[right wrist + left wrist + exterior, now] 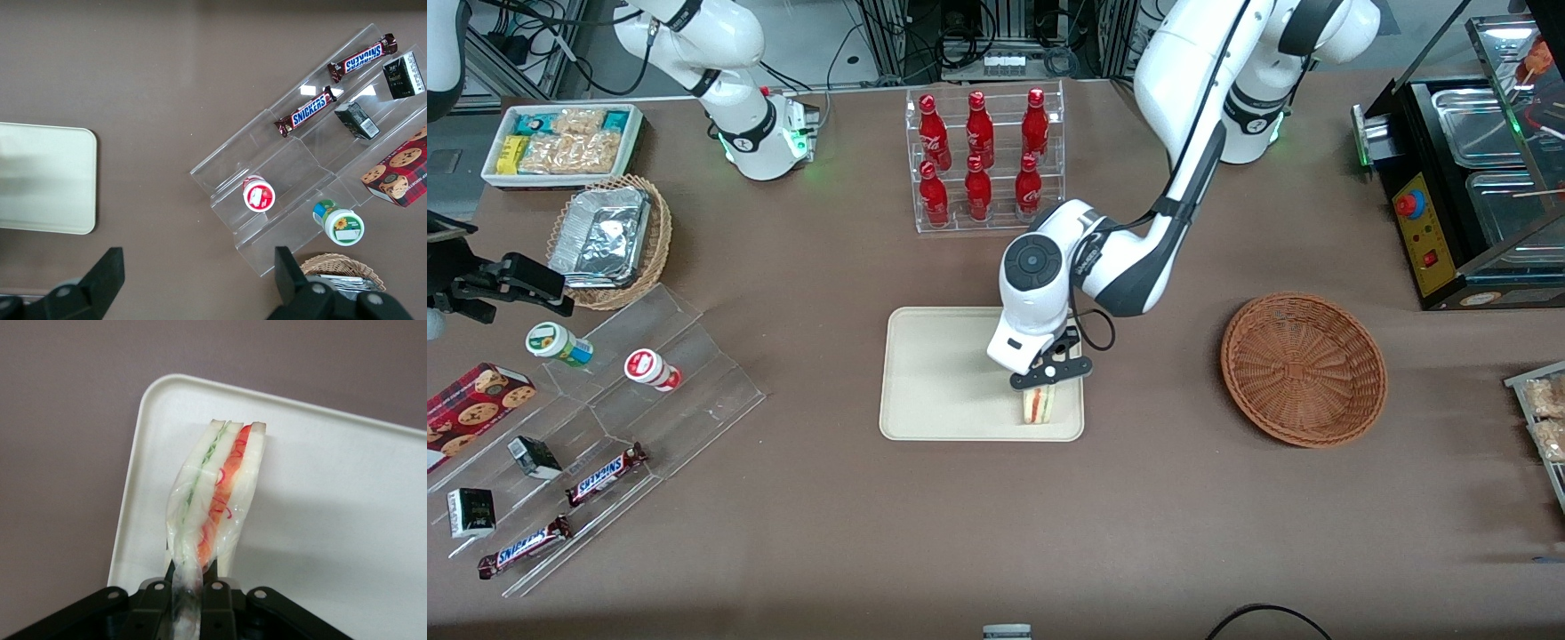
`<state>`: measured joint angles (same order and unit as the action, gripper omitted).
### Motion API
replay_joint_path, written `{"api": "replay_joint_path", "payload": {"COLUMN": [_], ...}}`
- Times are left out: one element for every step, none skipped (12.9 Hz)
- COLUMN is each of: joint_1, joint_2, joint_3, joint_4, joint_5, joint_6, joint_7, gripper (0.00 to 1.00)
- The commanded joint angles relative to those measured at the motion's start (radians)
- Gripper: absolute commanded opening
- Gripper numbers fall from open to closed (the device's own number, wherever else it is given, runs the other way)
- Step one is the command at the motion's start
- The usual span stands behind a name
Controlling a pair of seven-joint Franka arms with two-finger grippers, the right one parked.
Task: Place sandwich from basket to tray
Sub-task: 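Lower the sandwich onto the tray and open the left gripper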
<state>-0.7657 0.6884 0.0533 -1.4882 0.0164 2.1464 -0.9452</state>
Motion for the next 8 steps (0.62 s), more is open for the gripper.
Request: {"api": "replay_joint_path", "payload": {"joint_1": [-0.023,-0.026,-0.026,-0.026,-0.026,-0.027,-0.026,-0.026], "joint_2": [0.034,0.034,0.033,0.034,0.033,0.03,0.022,0.008], "joint_3": [0.016,0.016,0.016,0.016,0.016,0.016,0.017,0.019], "joint_4": [0.034,0.033,0.031,0.031,0.031,0.032,0.036,0.037], "joint_5": [0.03,0.033,0.033,0.033,0.033,0.036,0.034,0.036], "joint_6": [0.003,0.001,0.001,0.001,0.001,0.0,-0.006,-0.013], "joint_7": [-0.032,-0.041,-0.043,-0.043,-0.043,-0.044,-0.049,-0.069], "gripper": [0.0,0.01,0.08,0.31,0.75,1.0,1.0,1.0]}}
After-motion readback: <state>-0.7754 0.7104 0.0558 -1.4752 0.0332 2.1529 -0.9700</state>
